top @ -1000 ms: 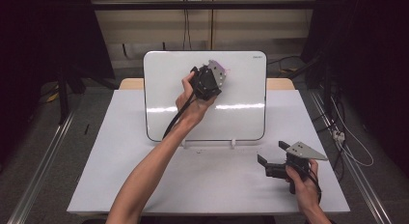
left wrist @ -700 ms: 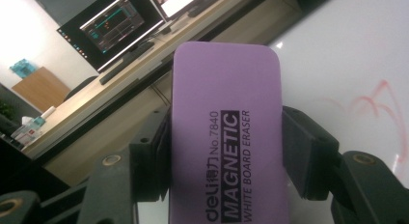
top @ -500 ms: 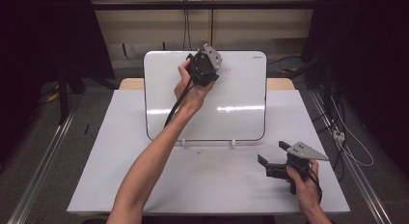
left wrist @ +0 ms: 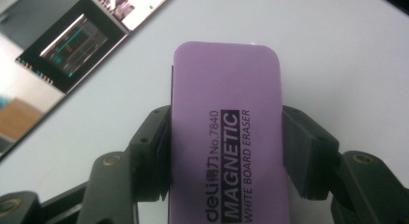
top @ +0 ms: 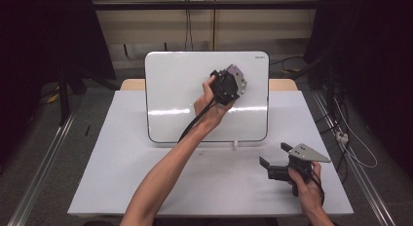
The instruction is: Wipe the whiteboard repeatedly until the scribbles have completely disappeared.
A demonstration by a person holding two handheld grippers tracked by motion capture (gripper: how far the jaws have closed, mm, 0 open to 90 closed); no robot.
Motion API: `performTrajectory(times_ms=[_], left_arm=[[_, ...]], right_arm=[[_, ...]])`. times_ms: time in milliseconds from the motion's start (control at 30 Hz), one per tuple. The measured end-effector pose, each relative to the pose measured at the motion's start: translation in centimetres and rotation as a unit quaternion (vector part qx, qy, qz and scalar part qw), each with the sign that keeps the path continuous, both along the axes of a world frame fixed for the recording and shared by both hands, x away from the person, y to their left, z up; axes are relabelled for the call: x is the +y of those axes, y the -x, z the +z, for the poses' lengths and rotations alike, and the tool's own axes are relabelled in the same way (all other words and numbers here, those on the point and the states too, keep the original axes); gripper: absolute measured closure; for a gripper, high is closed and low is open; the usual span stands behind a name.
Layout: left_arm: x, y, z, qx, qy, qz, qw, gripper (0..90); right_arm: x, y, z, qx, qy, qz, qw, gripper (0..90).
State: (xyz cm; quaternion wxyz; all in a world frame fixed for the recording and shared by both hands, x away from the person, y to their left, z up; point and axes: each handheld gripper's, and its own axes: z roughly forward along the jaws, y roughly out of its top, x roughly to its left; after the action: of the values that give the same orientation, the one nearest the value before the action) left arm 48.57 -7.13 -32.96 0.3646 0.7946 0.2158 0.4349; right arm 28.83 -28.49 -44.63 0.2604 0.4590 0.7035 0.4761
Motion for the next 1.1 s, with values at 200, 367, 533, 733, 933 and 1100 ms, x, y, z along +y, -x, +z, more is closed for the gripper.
performTrajectory(times_ms=[200, 367, 533, 733, 933, 1100], left_arm=[[4.4, -2.3, 2.3, -0.012, 0.028, 0.057, 0.9979, 41.1], [9.5, -3.7, 3.4, -0.022, 0.046, 0.116, 0.9919, 41.1], [12.2, -3.6, 3.2, -0.029, 0.050, 0.141, 0.9882, 41.2], [11.9, -2.9, 2.7, -0.009, 0.073, 0.130, 0.9888, 41.1], [10.2, -1.1, 2.3, 0.023, 0.121, 0.050, 0.9911, 41.1], [10.4, 0.5, 2.2, 0.051, 0.170, 0.009, 0.9841, 41.1]], right_arm=[[-0.1, -0.1, -0.1, 0.004, -0.001, -0.003, 1.0000, 4.1], [-0.2, -0.1, -0.1, 0.005, -0.003, -0.006, 1.0000, 4.1], [-0.1, -0.2, -0.1, 0.005, -0.001, -0.005, 1.0000, 4.1], [0.0, -0.3, -0.1, 0.005, 0.000, -0.005, 1.0000, 4.1], [0.1, -0.2, 0.0, 0.002, 0.002, -0.001, 1.0000, 4.0], [0.1, -0.2, 0.1, 0.003, -0.003, -0.004, 1.0000, 4.0]])
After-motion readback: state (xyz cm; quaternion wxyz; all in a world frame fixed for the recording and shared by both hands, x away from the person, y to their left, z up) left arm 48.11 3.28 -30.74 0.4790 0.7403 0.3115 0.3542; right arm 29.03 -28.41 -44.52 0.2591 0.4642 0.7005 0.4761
